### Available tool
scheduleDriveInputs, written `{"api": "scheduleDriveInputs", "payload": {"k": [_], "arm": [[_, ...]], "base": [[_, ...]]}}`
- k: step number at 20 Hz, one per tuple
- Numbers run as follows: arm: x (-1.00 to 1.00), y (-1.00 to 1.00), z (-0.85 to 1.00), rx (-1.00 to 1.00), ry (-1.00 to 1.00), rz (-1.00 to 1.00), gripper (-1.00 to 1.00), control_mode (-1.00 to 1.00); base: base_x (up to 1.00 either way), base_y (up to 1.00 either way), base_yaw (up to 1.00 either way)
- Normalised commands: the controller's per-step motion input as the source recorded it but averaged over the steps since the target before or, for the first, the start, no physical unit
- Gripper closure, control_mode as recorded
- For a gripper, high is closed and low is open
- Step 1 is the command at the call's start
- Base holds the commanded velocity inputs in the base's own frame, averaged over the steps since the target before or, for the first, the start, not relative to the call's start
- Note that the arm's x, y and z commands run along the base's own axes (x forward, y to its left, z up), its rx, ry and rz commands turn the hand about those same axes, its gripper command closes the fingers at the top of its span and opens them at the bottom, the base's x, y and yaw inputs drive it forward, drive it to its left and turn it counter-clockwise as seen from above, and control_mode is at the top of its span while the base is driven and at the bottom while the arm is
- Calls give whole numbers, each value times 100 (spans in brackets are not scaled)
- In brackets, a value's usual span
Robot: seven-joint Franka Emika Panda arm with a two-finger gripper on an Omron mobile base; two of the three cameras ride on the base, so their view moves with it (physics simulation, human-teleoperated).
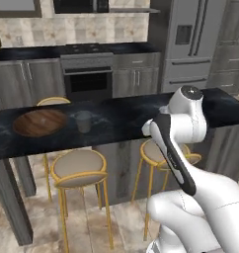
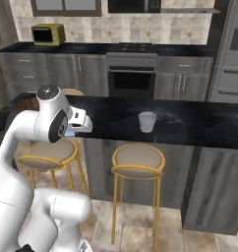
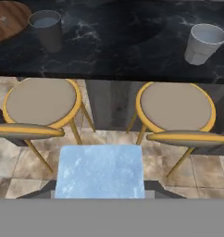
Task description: There are four ice cubes in the ice bowl. Place two ice cubes in each glass of water.
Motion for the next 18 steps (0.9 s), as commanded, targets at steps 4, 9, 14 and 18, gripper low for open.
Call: {"api": "scheduleDriveInputs", "payload": {"k": [4,9,14,18], "arm": [[0,0,0,0,0,0,100,100],[0,0,0,0,0,0,100,100],[0,0,0,0,0,0,100,100],[0,0,0,0,0,0,100,100]], "base": [[0,-100,-11],[3,-100,-3],[47,-100,9],[87,-100,18]]}}
